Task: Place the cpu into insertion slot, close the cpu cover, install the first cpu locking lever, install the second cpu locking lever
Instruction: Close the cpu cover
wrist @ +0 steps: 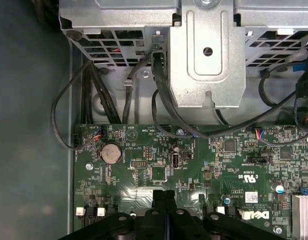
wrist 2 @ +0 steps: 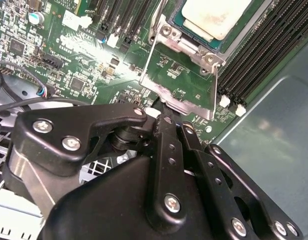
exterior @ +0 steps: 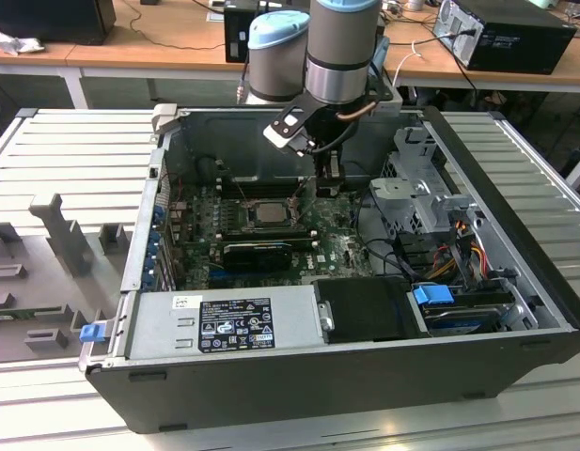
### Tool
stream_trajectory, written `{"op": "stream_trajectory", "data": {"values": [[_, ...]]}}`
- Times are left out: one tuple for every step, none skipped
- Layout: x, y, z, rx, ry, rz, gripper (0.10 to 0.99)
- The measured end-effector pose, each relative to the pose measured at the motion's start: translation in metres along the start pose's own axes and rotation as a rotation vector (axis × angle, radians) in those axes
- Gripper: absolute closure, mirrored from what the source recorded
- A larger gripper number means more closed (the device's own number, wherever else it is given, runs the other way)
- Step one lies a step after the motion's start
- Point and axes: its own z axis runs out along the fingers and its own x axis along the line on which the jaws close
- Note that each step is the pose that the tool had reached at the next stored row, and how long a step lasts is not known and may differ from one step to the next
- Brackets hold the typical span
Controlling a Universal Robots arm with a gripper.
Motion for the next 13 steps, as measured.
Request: {"op": "stream_trajectory", "data": {"values": [[0.0000,-0.0005,0.0000,0.000,0.0000,0.000,0.980],[0.0000,-0.0017,-0.0001,0.000,0.0000,0.000,0.980],[0.0000,-0.0025,-0.0001,0.000,0.0000,0.000,0.980],[0.0000,-0.0032,-0.0002,0.000,0.0000,0.000,0.980],[0.0000,-0.0042,-0.0002,0.000,-0.0001,0.000,0.980],[0.0000,-0.0049,-0.0003,0.000,0.0000,0.000,0.980],[0.0000,-0.0059,-0.0003,0.000,0.0000,0.000,0.980],[0.0000,-0.0066,-0.0003,0.000,0.0000,0.000,0.980],[-0.0001,-0.0073,-0.0004,0.000,0.0000,0.000,0.980],[-0.0001,-0.0086,-0.0005,0.000,0.0000,0.000,0.980],[-0.0001,-0.0093,-0.0005,0.000,0.0000,0.000,0.980],[-0.0001,-0.0102,-0.0005,0.000,0.0000,0.000,0.980],[-0.0001,-0.0116,-0.0006,0.000,0.0000,0.000,0.980]]}}
